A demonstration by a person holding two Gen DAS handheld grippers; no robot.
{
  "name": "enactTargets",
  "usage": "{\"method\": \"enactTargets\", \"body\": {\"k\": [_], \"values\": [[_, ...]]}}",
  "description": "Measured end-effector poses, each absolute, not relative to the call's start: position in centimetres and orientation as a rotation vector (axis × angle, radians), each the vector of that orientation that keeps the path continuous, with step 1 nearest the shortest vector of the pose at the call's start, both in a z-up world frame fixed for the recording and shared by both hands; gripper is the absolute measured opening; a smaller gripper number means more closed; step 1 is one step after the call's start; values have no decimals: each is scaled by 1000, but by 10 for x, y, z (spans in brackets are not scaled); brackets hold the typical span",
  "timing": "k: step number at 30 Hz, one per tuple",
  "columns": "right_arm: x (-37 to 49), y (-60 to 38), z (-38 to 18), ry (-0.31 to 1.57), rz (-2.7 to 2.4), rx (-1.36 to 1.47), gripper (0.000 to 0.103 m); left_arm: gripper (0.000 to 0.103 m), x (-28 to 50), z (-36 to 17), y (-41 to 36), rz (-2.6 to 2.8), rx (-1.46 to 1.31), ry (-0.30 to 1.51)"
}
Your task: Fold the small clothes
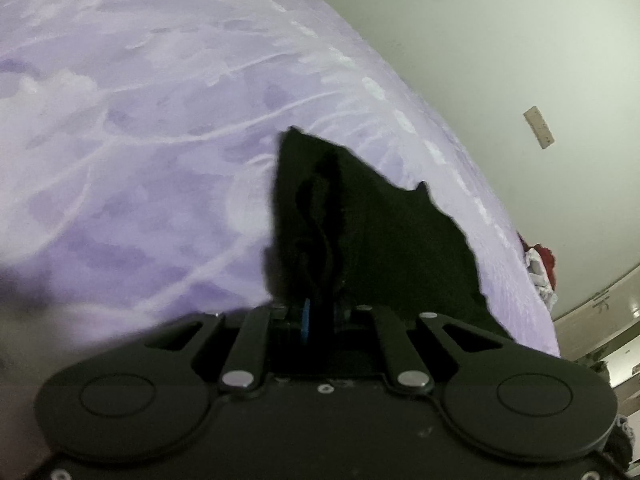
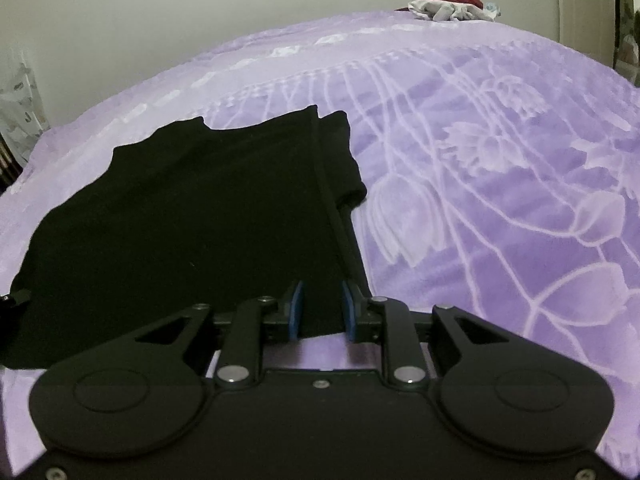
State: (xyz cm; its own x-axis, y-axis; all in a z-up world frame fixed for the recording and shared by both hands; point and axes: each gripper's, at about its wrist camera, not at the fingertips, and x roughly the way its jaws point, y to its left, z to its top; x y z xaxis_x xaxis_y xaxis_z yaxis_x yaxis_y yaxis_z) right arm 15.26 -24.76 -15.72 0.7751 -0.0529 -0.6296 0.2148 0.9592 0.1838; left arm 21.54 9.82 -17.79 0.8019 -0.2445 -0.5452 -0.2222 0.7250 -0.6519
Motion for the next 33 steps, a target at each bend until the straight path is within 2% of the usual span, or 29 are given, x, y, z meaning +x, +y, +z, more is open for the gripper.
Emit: {"method": "enactTargets", "body": {"k": [5, 8, 13, 14, 15, 17, 19, 20, 21, 26, 33], "values": [[143, -260, -146, 638, -161, 311, 13, 6, 229, -139, 59, -194, -803, 582], [136, -268, -135, 604, -199, 290, 18, 6, 241, -111, 9, -343, -769, 557], [128, -290, -129, 582, -234, 360, 18, 7, 258, -114, -97, -499, -663, 655], [127, -293, -129, 584, -242, 368, 18, 9, 261, -122, -114, -525, -650, 688], [127, -295, -130, 584, -246, 373, 18, 18, 265, -132, -131, -579, -630, 734], [125, -297, -130, 589, -245, 380, 18, 26, 269, -147, -157, -634, -568, 867], [123, -298, -130, 591, -239, 384, 18, 29, 257, -146, -157, -666, -555, 846], [123, -298, -130, 590, -232, 385, 18, 36, 250, -142, -149, -686, -570, 799], [122, -298, -130, 588, -227, 386, 18, 38, 242, -138, -137, -681, -581, 764], [124, -304, -135, 593, -165, 481, 18, 39, 227, -130, -67, -480, -585, 704], [125, -296, -137, 595, -84, 530, 20, 39, 220, -169, -29, -349, -670, 806]]}}
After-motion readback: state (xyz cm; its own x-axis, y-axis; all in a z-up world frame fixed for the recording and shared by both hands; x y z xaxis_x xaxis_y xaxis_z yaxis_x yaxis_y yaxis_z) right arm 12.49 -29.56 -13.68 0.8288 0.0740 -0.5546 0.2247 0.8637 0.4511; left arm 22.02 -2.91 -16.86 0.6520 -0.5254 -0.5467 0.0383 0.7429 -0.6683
